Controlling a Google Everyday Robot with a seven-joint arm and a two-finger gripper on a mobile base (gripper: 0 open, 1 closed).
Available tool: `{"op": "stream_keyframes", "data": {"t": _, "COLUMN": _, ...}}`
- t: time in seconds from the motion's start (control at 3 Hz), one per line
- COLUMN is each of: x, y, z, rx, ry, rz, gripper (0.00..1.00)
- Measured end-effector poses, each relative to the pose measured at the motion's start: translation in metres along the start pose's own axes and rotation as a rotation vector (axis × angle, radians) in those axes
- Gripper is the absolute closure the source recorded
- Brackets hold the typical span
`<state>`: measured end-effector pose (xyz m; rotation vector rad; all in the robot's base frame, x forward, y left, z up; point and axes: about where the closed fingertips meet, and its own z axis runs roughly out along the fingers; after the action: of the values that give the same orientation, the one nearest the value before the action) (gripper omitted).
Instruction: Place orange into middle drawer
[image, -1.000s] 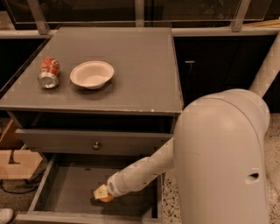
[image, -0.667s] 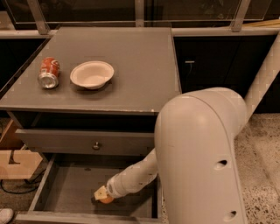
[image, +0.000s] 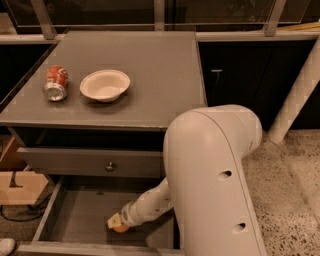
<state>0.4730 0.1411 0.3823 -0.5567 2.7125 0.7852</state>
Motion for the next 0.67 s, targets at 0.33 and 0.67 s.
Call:
{"op": "stream_keyframes", "data": {"t": 0.33, "x": 0.0008, "y": -0.0005, "z": 0.0022, "rx": -0.001, "ry": 0.002, "rz": 0.003, "gripper": 0.83}}
{"op": "stream_keyframes", "data": {"t": 0.67, "x": 0.0008, "y": -0.0005, "z": 0.0022, "rx": -0.001, "ry": 0.002, "rz": 0.003, "gripper": 0.61}}
